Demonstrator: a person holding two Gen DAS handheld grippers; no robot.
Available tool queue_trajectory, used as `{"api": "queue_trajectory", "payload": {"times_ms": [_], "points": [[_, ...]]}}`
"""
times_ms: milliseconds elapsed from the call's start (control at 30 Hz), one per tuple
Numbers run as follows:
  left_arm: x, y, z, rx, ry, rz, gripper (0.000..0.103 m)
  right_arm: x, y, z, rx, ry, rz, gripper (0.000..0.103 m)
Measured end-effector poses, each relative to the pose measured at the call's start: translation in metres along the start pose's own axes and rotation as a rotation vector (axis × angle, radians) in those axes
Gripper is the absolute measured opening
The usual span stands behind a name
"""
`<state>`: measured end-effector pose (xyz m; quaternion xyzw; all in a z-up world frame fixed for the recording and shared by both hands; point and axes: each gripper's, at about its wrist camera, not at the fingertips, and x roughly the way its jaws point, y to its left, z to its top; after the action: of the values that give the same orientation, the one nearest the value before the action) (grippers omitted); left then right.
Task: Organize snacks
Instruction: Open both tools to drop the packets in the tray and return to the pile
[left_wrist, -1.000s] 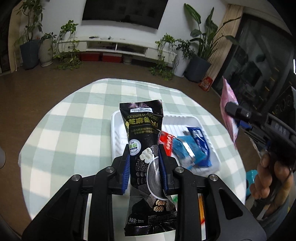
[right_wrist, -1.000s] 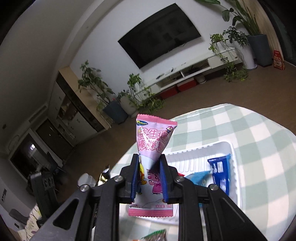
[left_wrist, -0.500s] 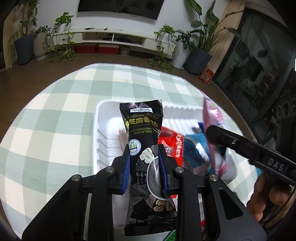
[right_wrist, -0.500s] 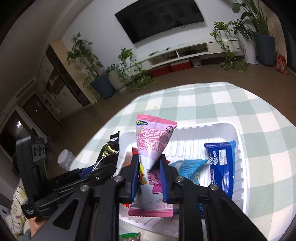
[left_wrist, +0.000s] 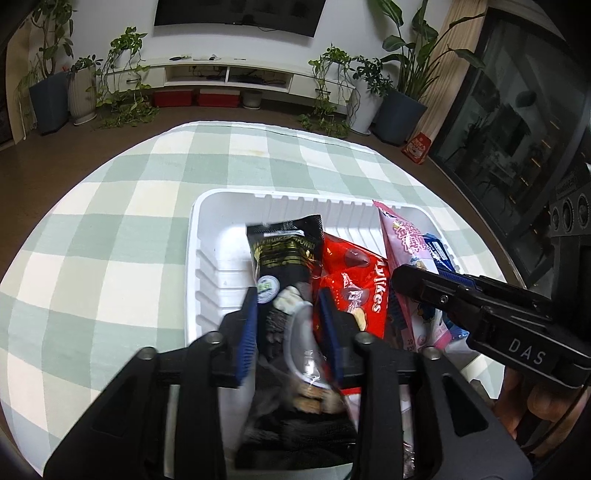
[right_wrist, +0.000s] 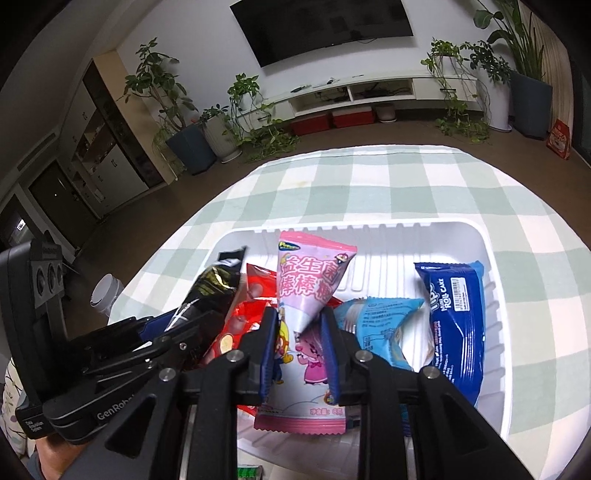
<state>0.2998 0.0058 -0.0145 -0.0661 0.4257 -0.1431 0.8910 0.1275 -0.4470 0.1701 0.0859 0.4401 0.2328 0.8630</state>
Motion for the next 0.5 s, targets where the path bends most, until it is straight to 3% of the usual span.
{"api": "queue_trajectory", "payload": {"times_ms": [67,100,400,500], "points": [[-0.001,-0.002,-0.001,0.0,-0.006,0.003,0.052,0.001,0.0,-0.001,-0.005,0.004,-0.006,0.031],[-0.002,-0.002,0.0,0.0,-0.007,0.005,0.053,0.001,0.001,-0.001,-0.006,0.008,-0.009,0.037],[-0.008,-0.004,0.0,0.001,-0.016,-0.002,0.057,-0.002,-0.001,-0.001,-0.004,-0.004,-0.03,0.054],[-0.015,-0.003,0.0,-0.003,-0.032,-0.001,0.064,-0.006,-0.004,0.0,0.007,-0.016,-0.033,0.062]]}}
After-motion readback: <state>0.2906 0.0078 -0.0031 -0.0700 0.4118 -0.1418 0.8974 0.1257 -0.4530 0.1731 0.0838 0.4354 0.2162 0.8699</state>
